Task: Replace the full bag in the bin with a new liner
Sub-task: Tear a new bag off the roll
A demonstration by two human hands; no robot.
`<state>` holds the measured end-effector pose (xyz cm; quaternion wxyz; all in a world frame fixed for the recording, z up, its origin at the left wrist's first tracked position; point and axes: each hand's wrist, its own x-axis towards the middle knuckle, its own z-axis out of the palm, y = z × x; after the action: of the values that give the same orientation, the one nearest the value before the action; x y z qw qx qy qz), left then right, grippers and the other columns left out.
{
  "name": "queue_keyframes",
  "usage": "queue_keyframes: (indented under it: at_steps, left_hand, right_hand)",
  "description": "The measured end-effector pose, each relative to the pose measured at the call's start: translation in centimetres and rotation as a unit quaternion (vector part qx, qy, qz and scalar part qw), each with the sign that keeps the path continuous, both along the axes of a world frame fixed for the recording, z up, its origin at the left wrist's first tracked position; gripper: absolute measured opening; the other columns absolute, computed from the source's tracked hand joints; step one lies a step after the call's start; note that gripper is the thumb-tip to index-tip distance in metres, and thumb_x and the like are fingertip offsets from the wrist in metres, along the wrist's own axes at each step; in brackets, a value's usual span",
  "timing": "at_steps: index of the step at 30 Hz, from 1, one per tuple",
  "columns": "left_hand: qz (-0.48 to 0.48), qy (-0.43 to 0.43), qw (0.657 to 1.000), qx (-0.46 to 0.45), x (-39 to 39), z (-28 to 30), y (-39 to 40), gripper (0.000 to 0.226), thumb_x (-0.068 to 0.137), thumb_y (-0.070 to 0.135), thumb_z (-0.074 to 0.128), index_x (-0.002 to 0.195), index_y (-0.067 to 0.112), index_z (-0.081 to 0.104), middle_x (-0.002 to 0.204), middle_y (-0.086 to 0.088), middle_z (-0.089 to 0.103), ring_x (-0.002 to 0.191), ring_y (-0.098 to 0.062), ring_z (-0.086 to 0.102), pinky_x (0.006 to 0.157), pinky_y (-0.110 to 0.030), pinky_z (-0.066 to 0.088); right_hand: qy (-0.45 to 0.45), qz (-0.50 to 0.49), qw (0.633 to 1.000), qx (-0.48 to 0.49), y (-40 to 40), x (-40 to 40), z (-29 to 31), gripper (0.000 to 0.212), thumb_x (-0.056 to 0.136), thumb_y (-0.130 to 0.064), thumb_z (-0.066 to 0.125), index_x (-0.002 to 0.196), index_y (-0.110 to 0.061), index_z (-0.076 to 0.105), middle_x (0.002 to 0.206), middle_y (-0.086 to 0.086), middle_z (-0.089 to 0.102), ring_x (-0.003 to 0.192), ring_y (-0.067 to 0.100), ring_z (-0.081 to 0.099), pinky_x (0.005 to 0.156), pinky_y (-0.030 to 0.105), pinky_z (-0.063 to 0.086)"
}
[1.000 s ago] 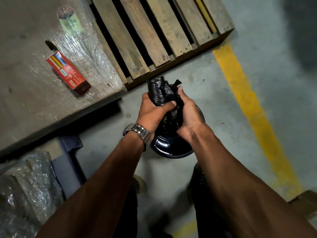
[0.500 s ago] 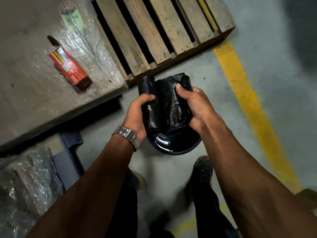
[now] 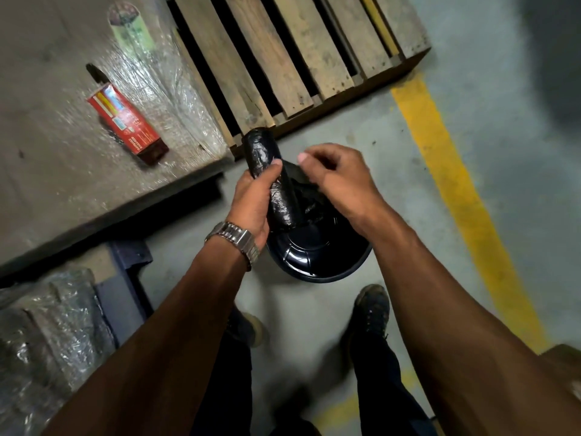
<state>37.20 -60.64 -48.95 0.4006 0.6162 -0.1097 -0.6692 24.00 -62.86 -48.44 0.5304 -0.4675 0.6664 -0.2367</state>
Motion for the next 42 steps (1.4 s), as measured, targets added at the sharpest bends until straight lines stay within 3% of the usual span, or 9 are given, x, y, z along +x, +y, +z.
queue_keyframes:
  at_steps: [4,8,11,14,18,21,25,30,42]
  left_hand:
    - [-0.038,-0.020,0.999,-0.014,-1.0,0.8,-0.4,0.047,0.091,0.053,0.042,0.112,0.018,0.064,0.112,-0.014,0.068,0.102,-0.025,0.067,0.092,-0.043,0.052]
    - [-0.129,-0.099,0.982,-0.096,-0.6,1.4,-0.6,0.024,0.083,0.024,0.048,0.098,0.025,0.066,0.106,-0.006,0.064,0.086,-0.007,0.062,0.080,-0.030,0.050]
    - [-0.270,-0.226,0.919,-0.177,0.7,0.4,-0.6,0.074,0.061,0.010,0.054,0.133,0.025,0.049,0.122,-0.002,0.058,0.105,-0.013,0.057,0.091,-0.032,0.050]
    - [-0.381,-0.345,0.834,-0.201,1.1,-0.7,-0.3,0.091,0.065,0.021,0.065,0.145,0.037,0.023,0.143,0.001,0.044,0.135,-0.016,0.037,0.113,-0.042,0.028]
    - [-0.366,-0.478,0.777,-0.184,0.6,-0.8,-0.4,0.060,0.082,0.024,0.062,0.136,0.034,0.038,0.118,0.006,0.060,0.118,-0.016,0.048,0.088,-0.030,0.022]
    - [-0.331,-0.542,0.746,-0.200,1.2,-0.5,-0.6,0.032,0.088,0.017,0.050,0.116,0.028,0.059,0.105,0.005,0.066,0.106,-0.019,0.054,0.083,-0.030,0.023]
    - [-0.271,-0.564,0.761,-0.173,2.7,0.3,-0.8,0.028,0.090,0.019,0.049,0.112,0.022,0.066,0.109,0.001,0.066,0.110,-0.022,0.053,0.091,-0.032,0.027]
    - [-0.248,-0.583,0.760,-0.146,3.7,0.2,-0.9,0.026,0.085,0.018,0.053,0.104,0.024,0.071,0.109,-0.001,0.068,0.111,-0.026,0.054,0.096,-0.039,0.036]
    - [-0.032,-0.423,0.905,0.024,5.5,-1.4,-0.3,0.024,0.062,0.031,0.057,0.077,0.041,0.072,0.090,0.000,0.075,0.093,-0.024,0.069,0.093,-0.039,0.051]
  right_hand:
    - [-0.152,0.018,0.985,0.077,0.2,1.3,0.7,0.027,0.092,-0.024,0.064,0.113,-0.009,0.067,0.104,0.013,0.073,0.097,0.025,0.070,0.090,0.040,0.056]
    - [-0.300,-0.084,0.938,0.154,-0.1,-0.1,1.0,0.034,0.088,-0.014,0.065,0.116,0.005,0.060,0.099,0.018,0.067,0.091,0.030,0.065,0.087,0.043,0.054]
    - [-0.386,-0.121,0.893,0.199,-0.4,-1.5,1.0,0.040,0.084,-0.019,0.066,0.117,0.002,0.062,0.102,0.019,0.068,0.093,0.031,0.066,0.085,0.043,0.055]
    - [-0.430,-0.136,0.867,0.213,-0.6,-2.3,1.0,0.049,0.080,-0.023,0.066,0.123,0.000,0.061,0.112,0.020,0.066,0.104,0.034,0.065,0.090,0.045,0.053]
    - [-0.427,-0.117,0.872,0.210,-0.7,-2.3,1.4,0.038,0.080,-0.017,0.065,0.113,0.001,0.063,0.100,0.018,0.069,0.092,0.032,0.067,0.085,0.043,0.055]
    - [-0.394,-0.143,0.892,0.170,-1.1,-2.5,1.1,0.053,0.075,-0.009,0.071,0.124,0.005,0.056,0.099,0.019,0.069,0.090,0.032,0.068,0.080,0.042,0.055]
    - [-0.394,-0.161,0.888,0.174,-0.6,-3.3,0.5,0.046,0.070,0.003,0.069,0.115,-0.003,0.060,0.096,0.018,0.071,0.090,0.034,0.069,0.085,0.048,0.056]
    - [-0.432,-0.198,0.857,0.200,0.1,-3.1,0.1,0.068,0.069,0.003,0.064,0.135,0.002,0.047,0.124,0.026,0.058,0.109,0.040,0.061,0.093,0.059,0.050]
    - [-0.461,-0.198,0.838,0.216,0.6,-3.3,-0.1,0.063,0.070,-0.004,0.066,0.131,0.002,0.053,0.114,0.021,0.063,0.102,0.037,0.064,0.091,0.053,0.052]
